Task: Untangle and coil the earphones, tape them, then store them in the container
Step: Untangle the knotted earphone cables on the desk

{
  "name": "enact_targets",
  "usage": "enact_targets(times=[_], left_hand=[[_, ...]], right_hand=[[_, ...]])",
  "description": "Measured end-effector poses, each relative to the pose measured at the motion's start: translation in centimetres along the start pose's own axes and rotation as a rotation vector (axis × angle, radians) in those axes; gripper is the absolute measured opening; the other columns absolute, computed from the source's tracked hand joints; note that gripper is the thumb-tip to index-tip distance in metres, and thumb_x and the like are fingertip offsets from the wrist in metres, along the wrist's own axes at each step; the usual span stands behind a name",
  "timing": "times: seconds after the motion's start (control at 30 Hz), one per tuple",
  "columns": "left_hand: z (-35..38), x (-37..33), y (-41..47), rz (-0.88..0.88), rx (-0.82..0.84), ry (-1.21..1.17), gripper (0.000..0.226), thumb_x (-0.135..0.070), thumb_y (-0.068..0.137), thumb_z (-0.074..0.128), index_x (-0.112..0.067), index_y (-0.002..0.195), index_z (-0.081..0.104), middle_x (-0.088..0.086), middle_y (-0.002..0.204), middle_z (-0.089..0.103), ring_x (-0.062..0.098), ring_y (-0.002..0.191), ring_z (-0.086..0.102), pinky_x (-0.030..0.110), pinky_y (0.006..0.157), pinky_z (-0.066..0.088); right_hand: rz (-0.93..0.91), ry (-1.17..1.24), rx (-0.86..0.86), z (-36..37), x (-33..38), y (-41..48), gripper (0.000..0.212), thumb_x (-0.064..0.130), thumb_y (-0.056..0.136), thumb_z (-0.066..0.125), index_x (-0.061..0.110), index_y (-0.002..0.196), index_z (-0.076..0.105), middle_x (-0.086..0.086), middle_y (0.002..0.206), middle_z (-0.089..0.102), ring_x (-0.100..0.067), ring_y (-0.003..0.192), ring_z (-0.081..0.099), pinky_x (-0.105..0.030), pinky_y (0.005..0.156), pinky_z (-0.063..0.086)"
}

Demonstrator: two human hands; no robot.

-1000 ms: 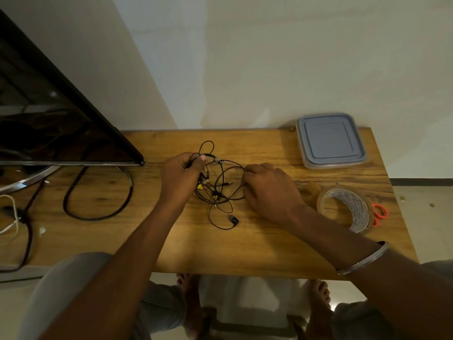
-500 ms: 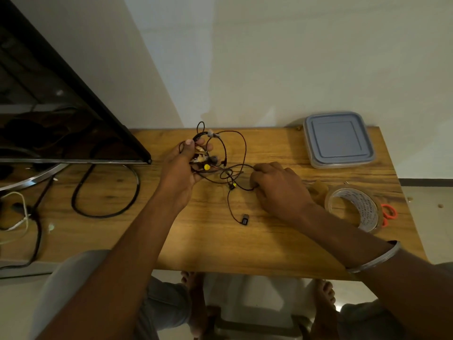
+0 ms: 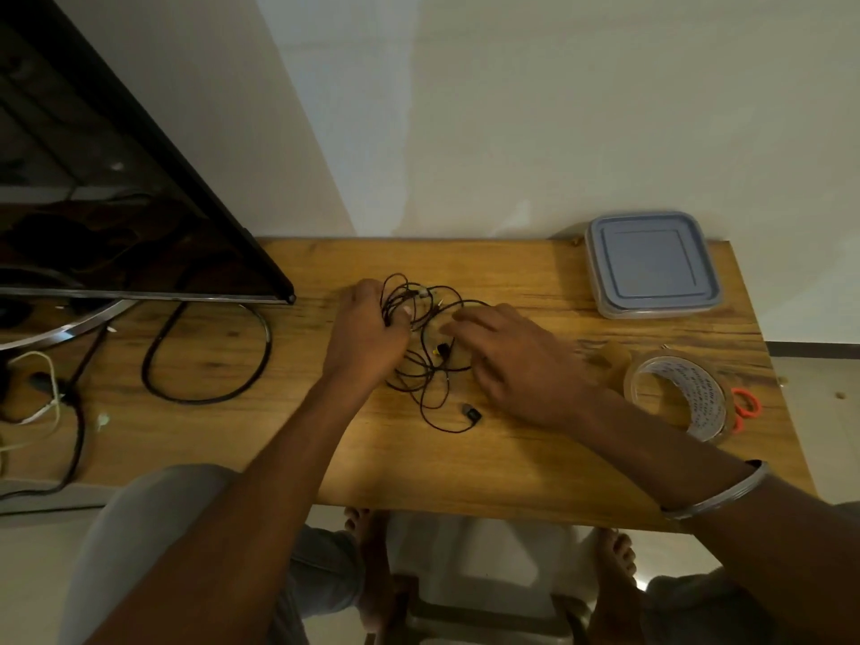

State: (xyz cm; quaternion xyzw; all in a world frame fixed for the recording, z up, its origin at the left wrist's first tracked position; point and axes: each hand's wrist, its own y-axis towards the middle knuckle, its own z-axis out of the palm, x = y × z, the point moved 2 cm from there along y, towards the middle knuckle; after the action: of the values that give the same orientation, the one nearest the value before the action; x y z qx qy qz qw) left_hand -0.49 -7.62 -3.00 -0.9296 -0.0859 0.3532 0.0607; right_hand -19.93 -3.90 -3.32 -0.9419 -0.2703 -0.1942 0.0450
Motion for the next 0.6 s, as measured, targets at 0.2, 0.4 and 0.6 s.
enact_targets(times=[0.2, 0.4, 0.6], left_hand=[[-1.3, -0.6, -0.3, 0.231, -0.139, 0.138, 0.038, -0.028, 0.092, 0.064, -0.015, 0.126, 0.058, 0.010, 0.154, 0.032, 0.027, 0.138, 0.035, 0.036, 0.104, 0.038], [0.4, -1.5, -1.6, 0.440, 0.254, 0.314, 0.022, -0.023, 0.088, 0.067, -0.029, 0.108, 0.070, -0.010, 0.102, 0.069, 0.007, 0.088, 0.063, 0.027, 0.074, 0.052], [0.4, -1.2, -1.8, 0.436, 0.268, 0.560, 0.031, -0.028, 0.081, 0.078, -0.028, 0.111, 0.068, -0.007, 0.106, 0.065, 0.016, 0.105, 0.058, 0.032, 0.084, 0.044]], right_hand=[[-0.017, -0.064, 0.110, 0.7, 0.1, -0.2, 0.038, 0.024, 0.097, 0.052, 0.028, 0.134, 0.058, 0.000, 0.143, 0.051, -0.024, 0.130, 0.044, -0.041, 0.099, 0.043], [0.034, -0.067, 0.111, 0.4, -0.2, 0.1, 0.041, 0.015, 0.093, 0.059, 0.024, 0.133, 0.057, 0.000, 0.133, 0.055, -0.025, 0.122, 0.047, -0.039, 0.094, 0.044], [0.072, -0.081, 0.081, 0.5, -0.4, 0.1, 0.037, 0.012, 0.095, 0.058, 0.025, 0.130, 0.055, 0.001, 0.126, 0.059, -0.023, 0.118, 0.049, -0.034, 0.087, 0.043]])
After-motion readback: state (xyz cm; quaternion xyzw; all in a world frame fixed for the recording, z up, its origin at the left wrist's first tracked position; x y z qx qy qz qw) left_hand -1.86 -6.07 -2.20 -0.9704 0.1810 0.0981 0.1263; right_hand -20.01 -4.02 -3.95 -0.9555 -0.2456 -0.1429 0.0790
